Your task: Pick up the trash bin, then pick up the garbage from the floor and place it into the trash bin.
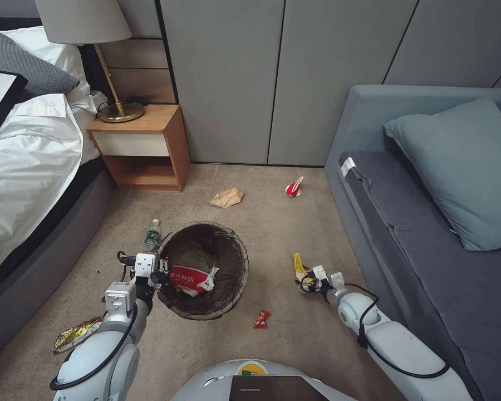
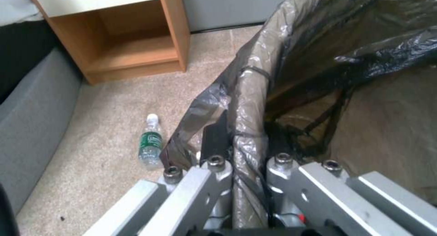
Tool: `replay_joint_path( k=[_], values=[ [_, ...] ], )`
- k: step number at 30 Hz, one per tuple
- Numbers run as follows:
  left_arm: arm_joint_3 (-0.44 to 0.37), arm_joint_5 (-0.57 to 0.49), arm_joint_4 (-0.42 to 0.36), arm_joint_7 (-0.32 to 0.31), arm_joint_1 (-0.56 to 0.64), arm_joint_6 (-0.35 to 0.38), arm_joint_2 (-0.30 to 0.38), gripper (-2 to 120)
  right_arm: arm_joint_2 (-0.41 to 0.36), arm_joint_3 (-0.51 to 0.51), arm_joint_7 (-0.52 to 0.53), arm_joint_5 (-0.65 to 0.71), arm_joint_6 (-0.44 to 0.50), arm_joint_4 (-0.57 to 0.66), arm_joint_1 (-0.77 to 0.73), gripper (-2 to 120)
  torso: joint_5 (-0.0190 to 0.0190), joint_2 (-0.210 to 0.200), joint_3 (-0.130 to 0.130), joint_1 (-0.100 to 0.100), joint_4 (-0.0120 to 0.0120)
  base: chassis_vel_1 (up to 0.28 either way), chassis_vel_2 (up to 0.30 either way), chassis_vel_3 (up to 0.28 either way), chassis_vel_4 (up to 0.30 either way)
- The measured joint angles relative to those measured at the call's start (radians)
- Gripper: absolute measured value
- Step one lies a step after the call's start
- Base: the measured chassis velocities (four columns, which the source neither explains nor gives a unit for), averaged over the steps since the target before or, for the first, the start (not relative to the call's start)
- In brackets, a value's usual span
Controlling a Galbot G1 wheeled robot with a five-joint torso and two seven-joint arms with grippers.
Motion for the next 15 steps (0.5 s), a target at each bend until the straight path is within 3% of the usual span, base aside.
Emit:
replay_joint_path(
  k=[15],
  values=[
    [-0.008,-0.011,-0.019,0.0,0.022,0.006,0.004,3,0.055,-0.024,0.013,-0.012,-0.008,-0.12,0.054,100,0.0,0.0,0.0,0.0,0.0,0.0,0.0,0.0,0.0]
  ],
)
